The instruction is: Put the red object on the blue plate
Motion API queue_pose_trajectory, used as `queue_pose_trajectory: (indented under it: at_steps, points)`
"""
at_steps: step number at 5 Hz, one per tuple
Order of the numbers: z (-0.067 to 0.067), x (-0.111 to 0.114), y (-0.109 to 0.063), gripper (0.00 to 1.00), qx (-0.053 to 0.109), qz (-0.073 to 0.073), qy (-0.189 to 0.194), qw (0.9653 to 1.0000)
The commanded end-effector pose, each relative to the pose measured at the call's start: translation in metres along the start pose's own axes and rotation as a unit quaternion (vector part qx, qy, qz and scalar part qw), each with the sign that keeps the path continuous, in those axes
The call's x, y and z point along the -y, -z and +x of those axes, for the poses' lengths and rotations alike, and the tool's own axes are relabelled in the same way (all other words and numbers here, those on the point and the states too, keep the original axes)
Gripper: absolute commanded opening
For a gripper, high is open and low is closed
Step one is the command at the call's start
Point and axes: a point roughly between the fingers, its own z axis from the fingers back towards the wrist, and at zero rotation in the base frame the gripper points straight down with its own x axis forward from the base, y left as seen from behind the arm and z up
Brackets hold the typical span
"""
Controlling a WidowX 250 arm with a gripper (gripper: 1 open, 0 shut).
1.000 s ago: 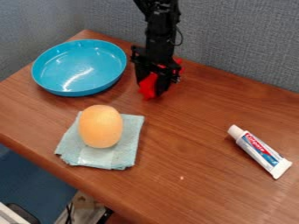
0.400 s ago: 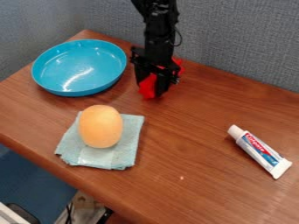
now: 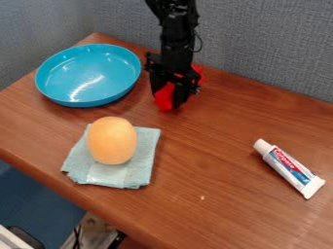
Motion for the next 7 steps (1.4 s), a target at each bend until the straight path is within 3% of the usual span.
queue_pose_trajectory:
  at_steps: [1, 7]
  points:
    - [-0.0025, -0.0064, -0.0086, 0.00, 0.011, 0.000, -0.010, 0.9999]
    - [-0.0030, -0.0040, -0.0042, 0.00, 0.010, -0.002, -0.006, 0.9999]
